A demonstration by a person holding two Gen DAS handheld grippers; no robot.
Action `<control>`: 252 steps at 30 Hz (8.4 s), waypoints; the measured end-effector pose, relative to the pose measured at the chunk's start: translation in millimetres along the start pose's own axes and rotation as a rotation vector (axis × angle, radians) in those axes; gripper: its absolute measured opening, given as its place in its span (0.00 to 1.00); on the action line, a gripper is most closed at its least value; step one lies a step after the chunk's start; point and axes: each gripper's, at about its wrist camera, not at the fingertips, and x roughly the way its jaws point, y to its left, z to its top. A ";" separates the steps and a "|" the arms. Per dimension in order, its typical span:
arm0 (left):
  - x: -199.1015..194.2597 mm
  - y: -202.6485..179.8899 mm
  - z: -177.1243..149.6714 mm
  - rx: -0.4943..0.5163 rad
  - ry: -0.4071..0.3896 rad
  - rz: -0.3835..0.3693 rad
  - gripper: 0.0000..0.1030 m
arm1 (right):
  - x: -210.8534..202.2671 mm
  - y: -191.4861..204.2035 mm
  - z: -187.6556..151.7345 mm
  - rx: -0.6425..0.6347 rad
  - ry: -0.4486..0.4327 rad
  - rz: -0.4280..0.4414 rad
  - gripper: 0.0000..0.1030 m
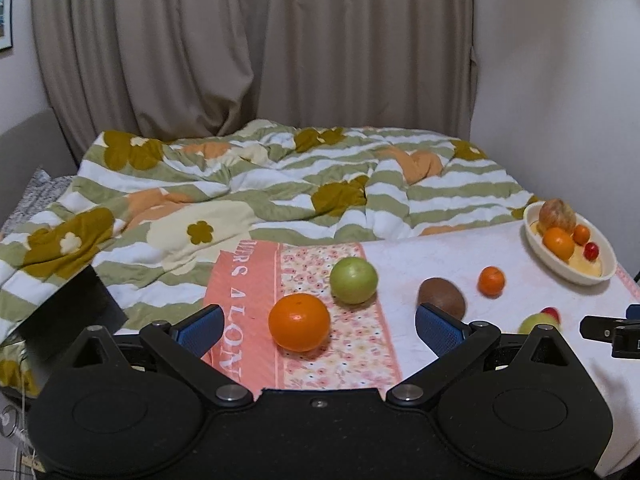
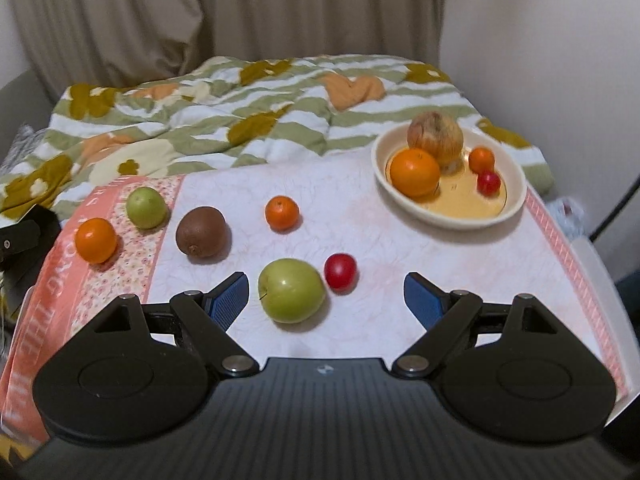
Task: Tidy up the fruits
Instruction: 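Withdraw both open tools from the bowl back over the table, then grasp the large orange with the left tool while the right tool grasps the green apple, then carry the orange and green apple to the cream bowl and release them, then withdraw both open tools from the bowl back over the loose fruits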
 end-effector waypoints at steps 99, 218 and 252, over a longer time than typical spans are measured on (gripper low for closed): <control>-72.6 -141.7 3.2 -0.142 -0.045 -0.102 0.62 | -66.6 -132.0 15.2 -0.051 -0.064 0.066 0.70; -58.1 -202.3 14.3 -0.150 -0.019 0.067 0.97 | -16.2 -210.9 78.0 -0.147 -0.072 0.215 1.00; 101.9 -71.8 31.4 -0.043 0.241 -0.250 0.98 | 52.5 -46.7 16.3 0.021 0.067 -0.048 1.00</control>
